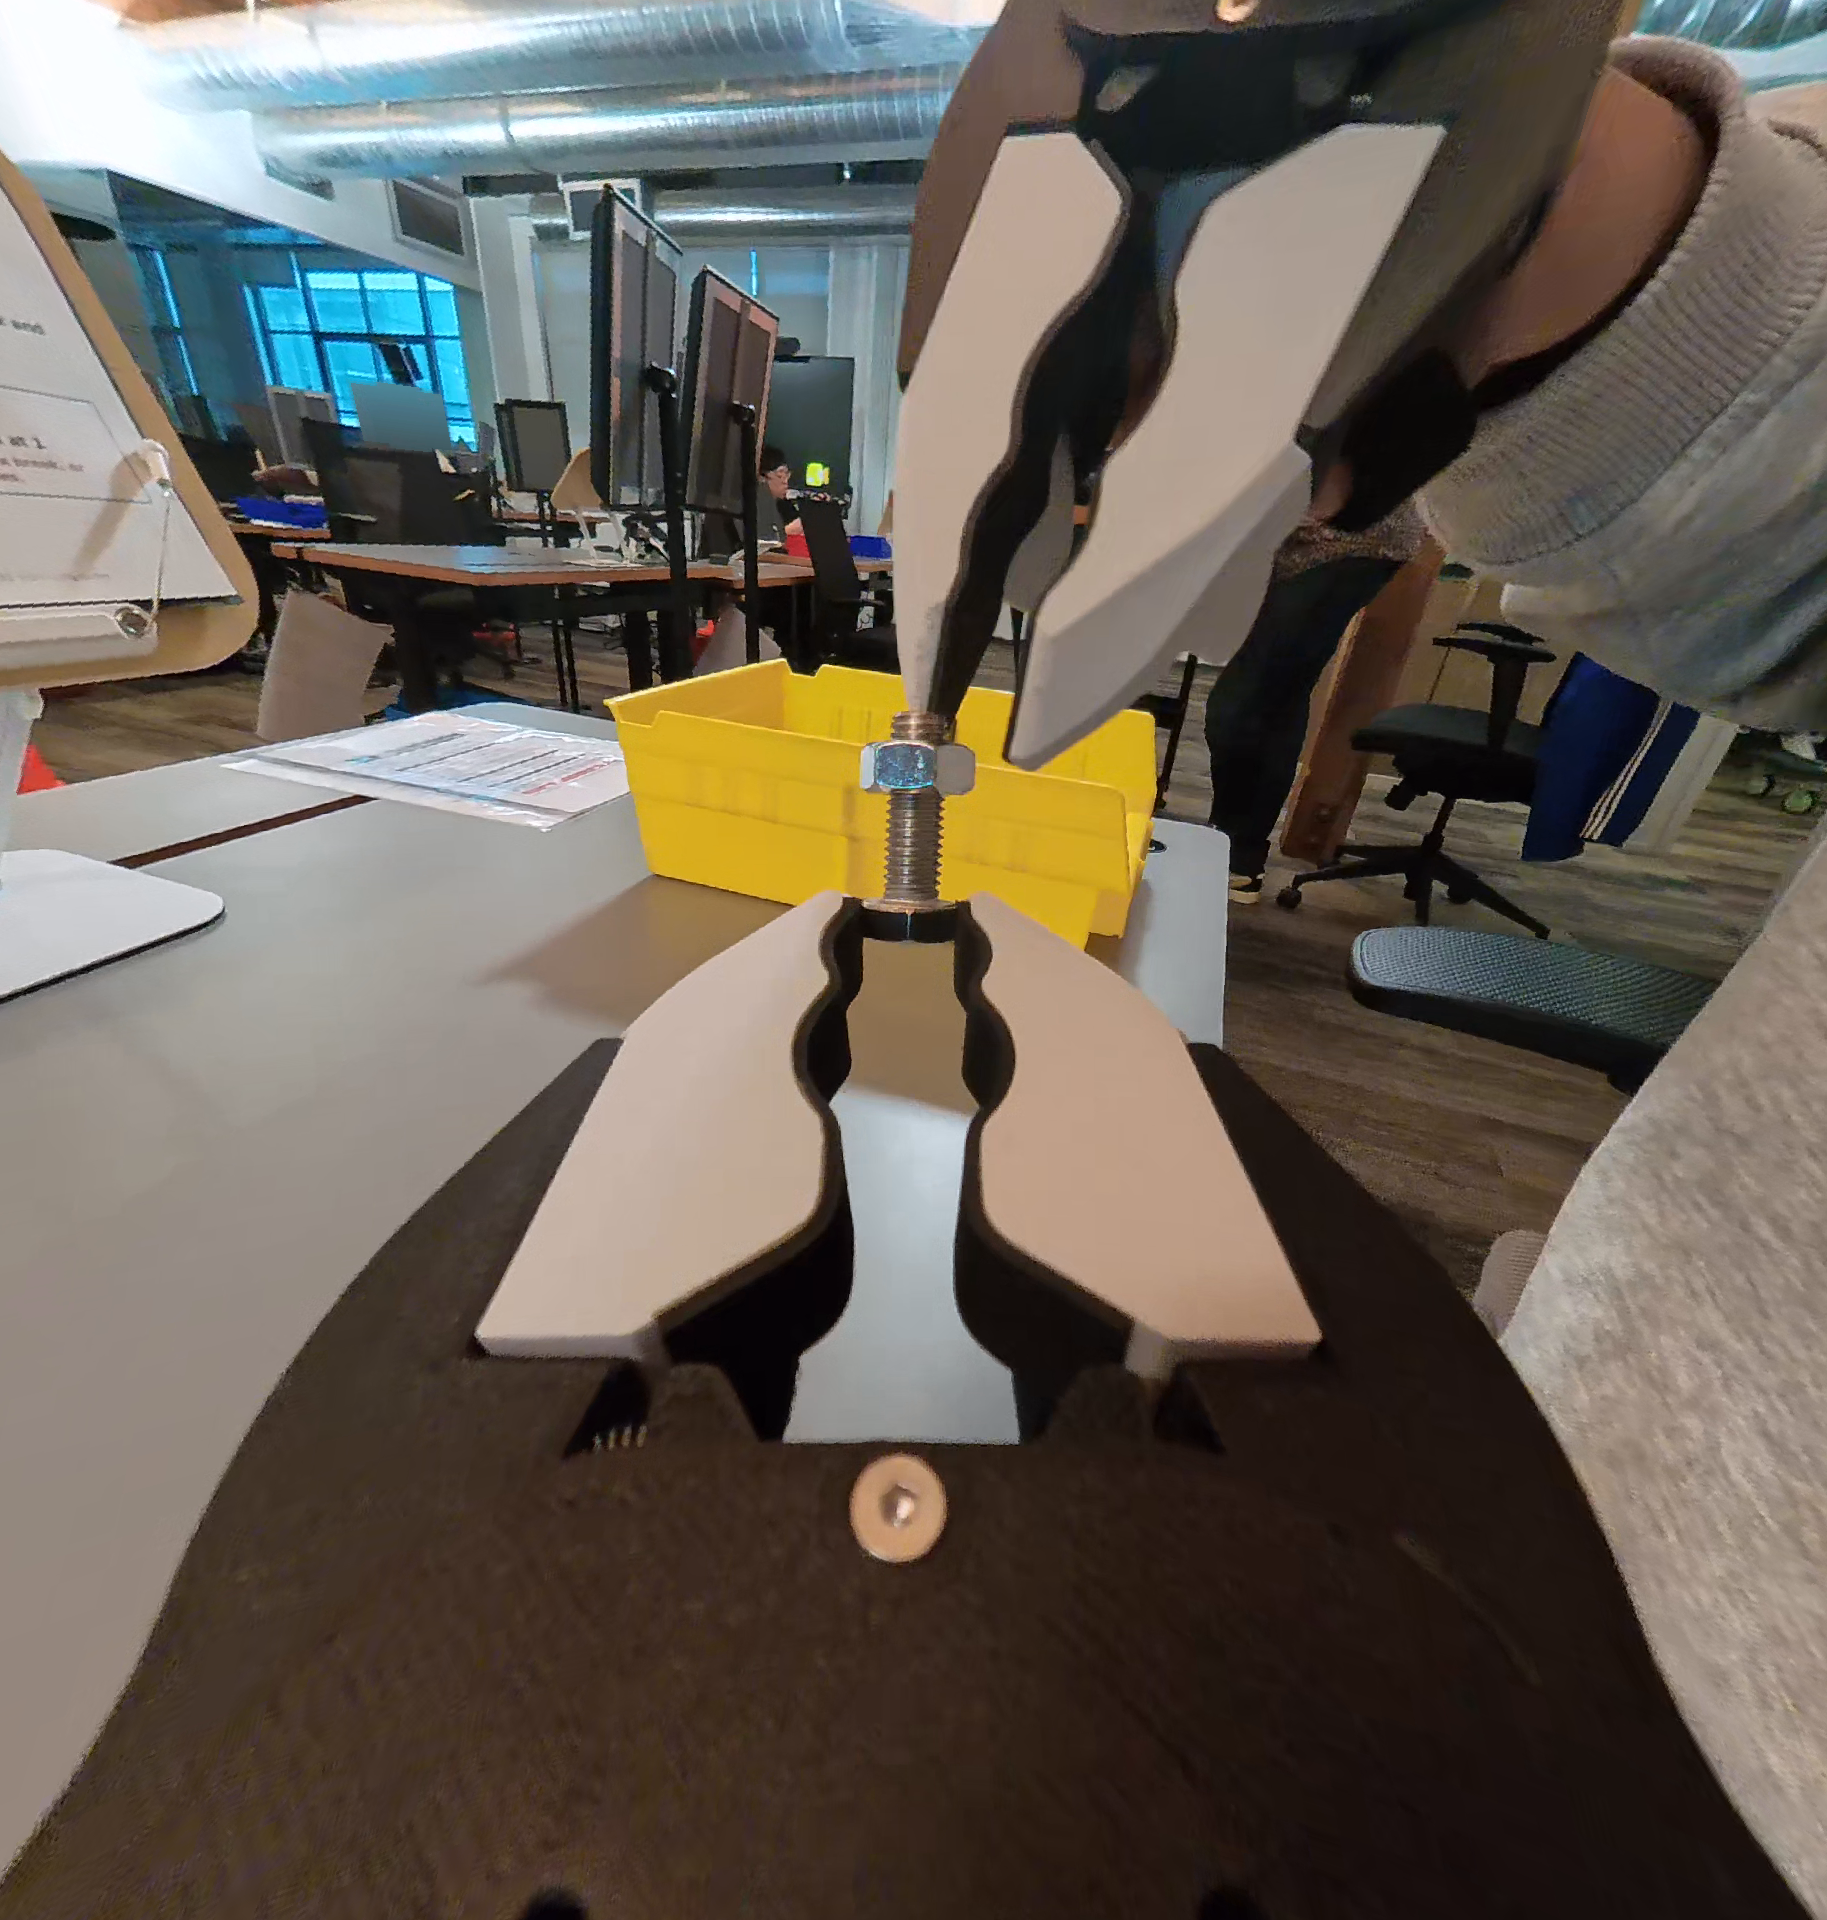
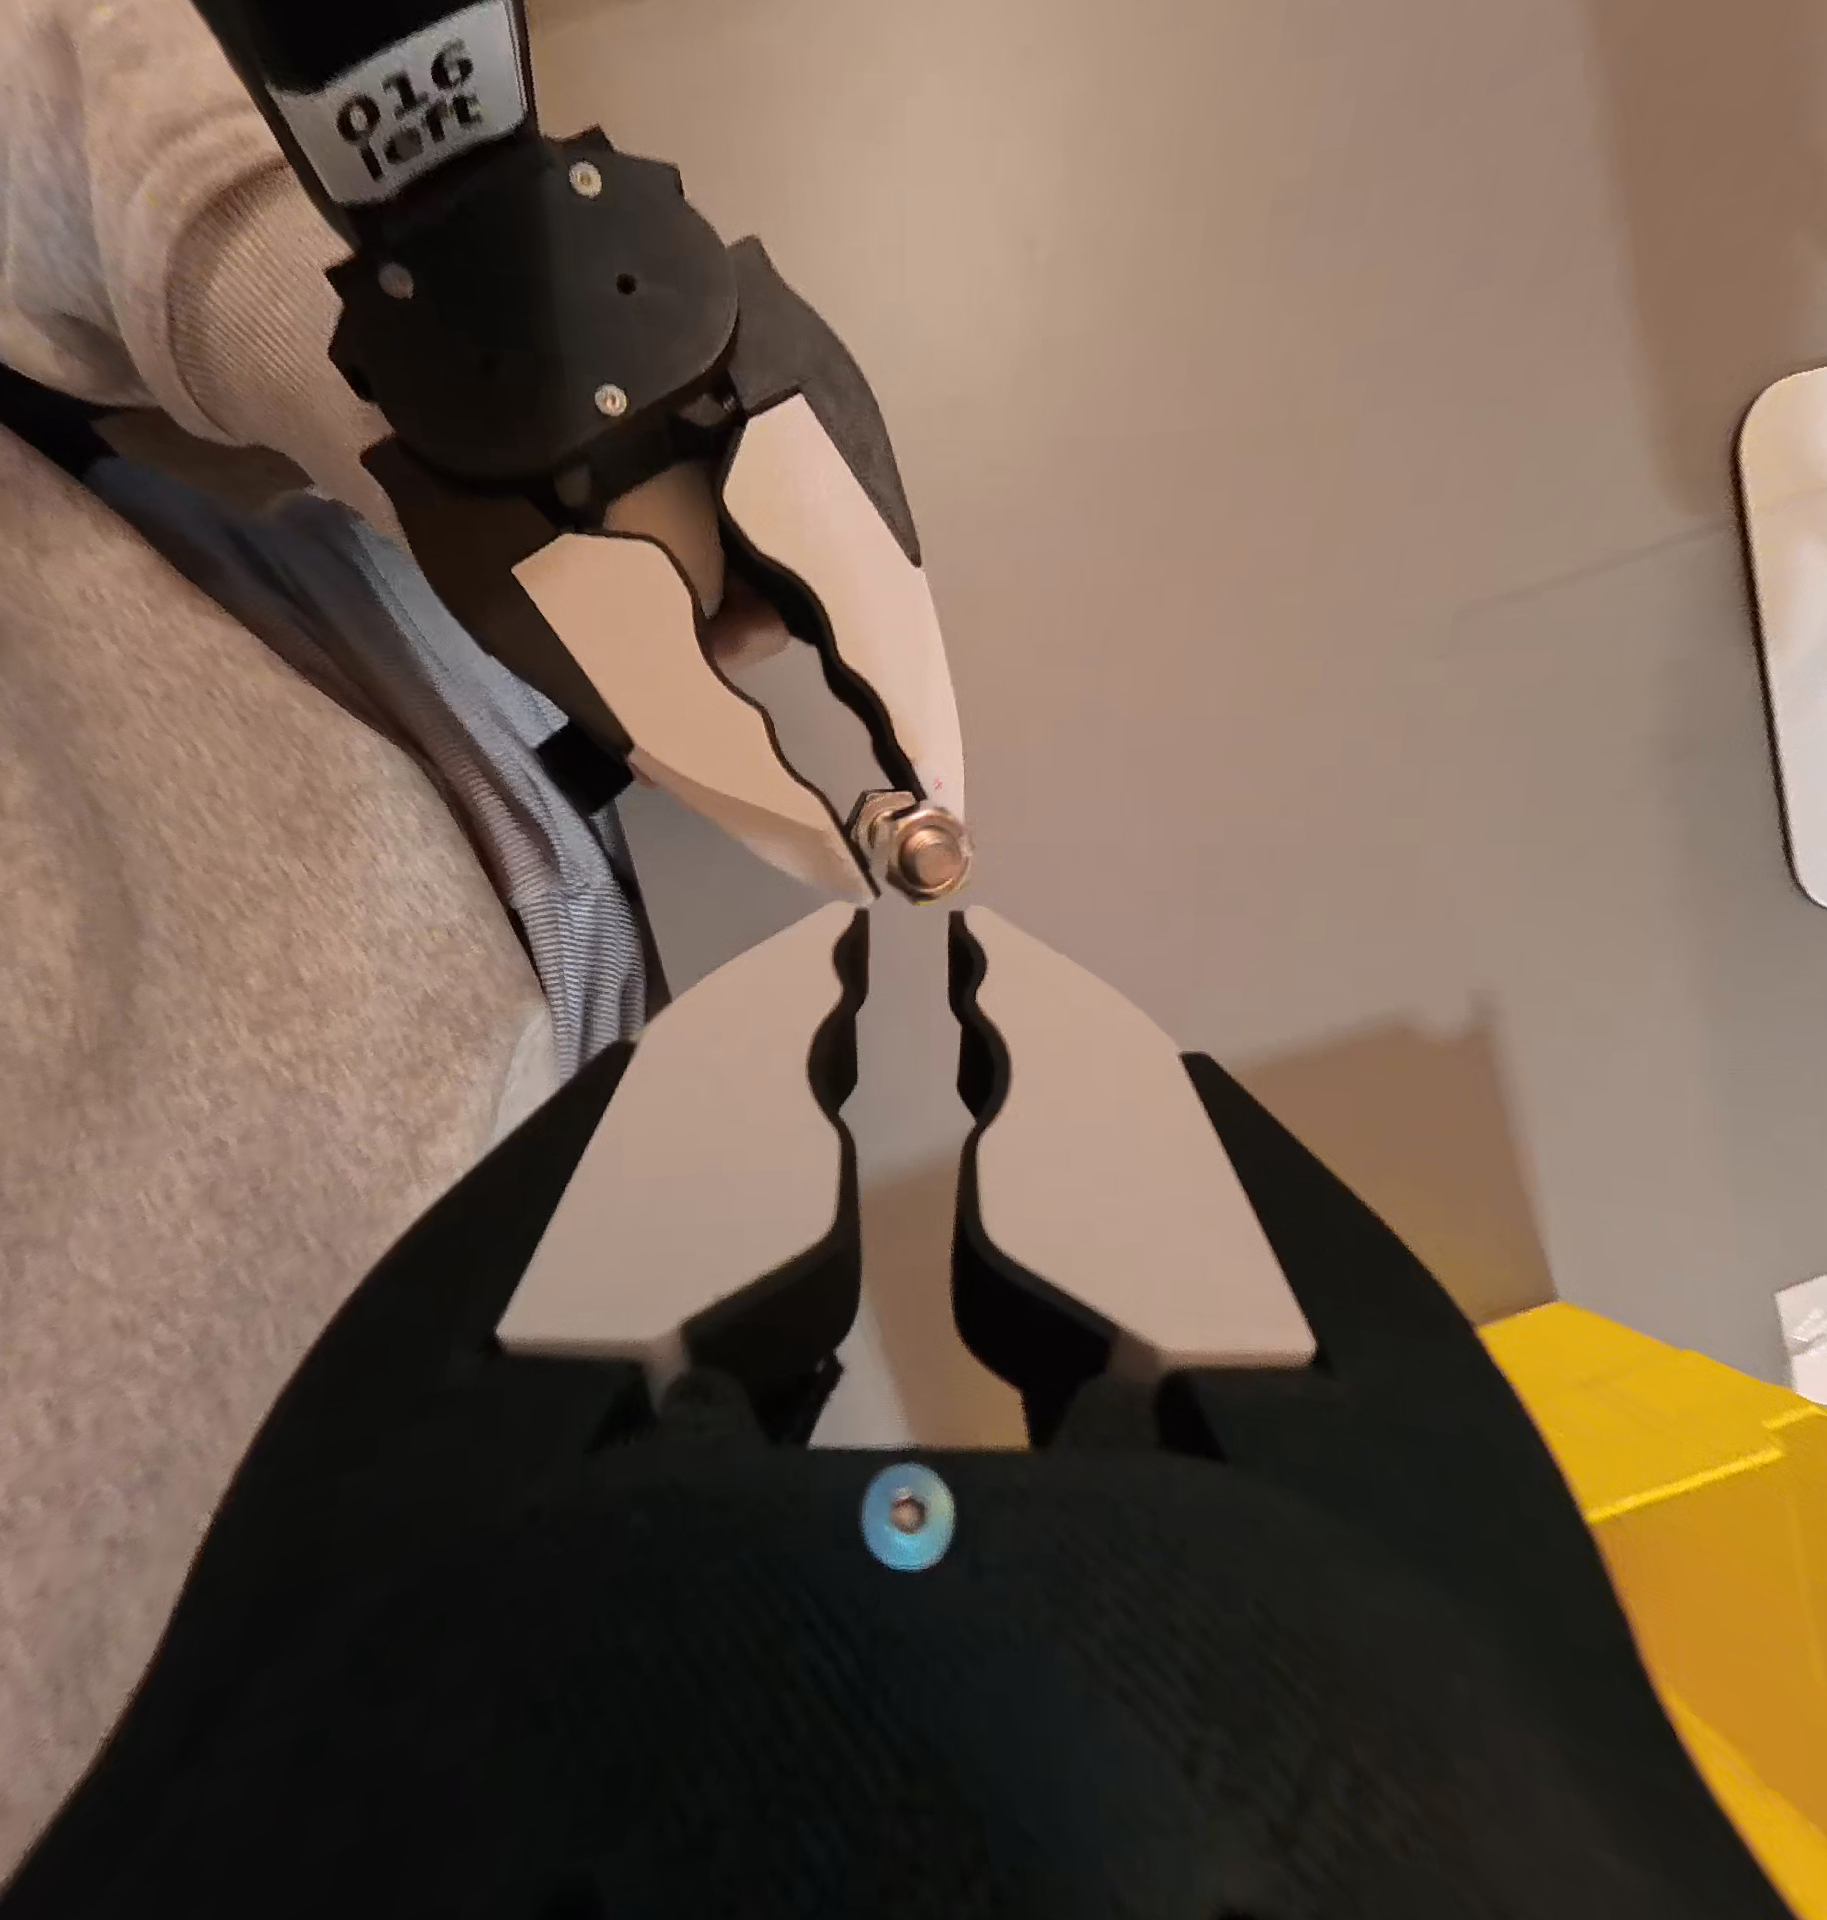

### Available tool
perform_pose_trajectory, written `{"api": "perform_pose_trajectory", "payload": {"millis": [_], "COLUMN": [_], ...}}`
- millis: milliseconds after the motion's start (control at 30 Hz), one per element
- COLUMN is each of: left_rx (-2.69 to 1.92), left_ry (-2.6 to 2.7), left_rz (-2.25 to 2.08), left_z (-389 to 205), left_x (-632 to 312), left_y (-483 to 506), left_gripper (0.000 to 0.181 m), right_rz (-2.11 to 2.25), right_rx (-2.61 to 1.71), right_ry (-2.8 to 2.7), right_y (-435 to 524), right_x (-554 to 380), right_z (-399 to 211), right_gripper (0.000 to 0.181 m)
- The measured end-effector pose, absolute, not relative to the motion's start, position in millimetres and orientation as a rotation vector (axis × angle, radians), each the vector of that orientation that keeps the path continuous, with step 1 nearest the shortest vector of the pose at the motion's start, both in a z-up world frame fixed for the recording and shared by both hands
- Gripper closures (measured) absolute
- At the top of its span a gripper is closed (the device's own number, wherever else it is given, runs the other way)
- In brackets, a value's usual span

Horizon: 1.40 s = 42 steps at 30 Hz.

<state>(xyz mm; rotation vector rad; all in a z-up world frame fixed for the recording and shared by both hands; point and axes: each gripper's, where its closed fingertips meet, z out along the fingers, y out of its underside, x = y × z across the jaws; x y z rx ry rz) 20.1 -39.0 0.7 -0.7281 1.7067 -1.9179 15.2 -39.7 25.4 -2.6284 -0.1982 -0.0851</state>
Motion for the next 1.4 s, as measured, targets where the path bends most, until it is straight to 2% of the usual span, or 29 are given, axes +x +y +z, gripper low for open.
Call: {"api": "perform_pose_trajectory", "payload": {"millis": [33, 167, 533, 800, 1033, 1233, 1400], "left_rx": [-0.719, -0.690, -0.656, -0.669, -0.667, -0.631, -0.635], "left_ry": [1.709, 1.714, 1.734, 1.781, 1.838, 1.812, 1.805], "left_rz": [-1.918, -1.936, -1.957, -1.966, -1.961, -1.953, -1.943], "left_z": [1, 0, -1, -6, -13, -10, -8], "left_x": [19, 17, 14, 13, 12, 10, 11], "left_y": [-40, -44, -48, -51, -57, -56, -54], "left_gripper": [0.164, 0.164, 0.163, 0.163, 0.151, 0.163, 0.163], "right_rz": [-0.058, 0.001, 0.129, 0.075, 0.046, 0.043, 0.040], "right_rx": [-2.621, -2.606, -2.600, -2.619, -2.665, -2.670, -2.655], "right_ry": [-0.189, -0.160, -0.137, -0.207, -0.266, -0.266, -0.242], "right_y": [-39, -38, -36, -36, -37, -38, -36], "right_x": [15, 15, 10, 8, 3, 2, 4], "right_z": [26, 28, 27, 23, 18, 17, 19], "right_gripper": [0.169, 0.173, 0.172, 0.172, 0.172, 0.172, 0.172]}}
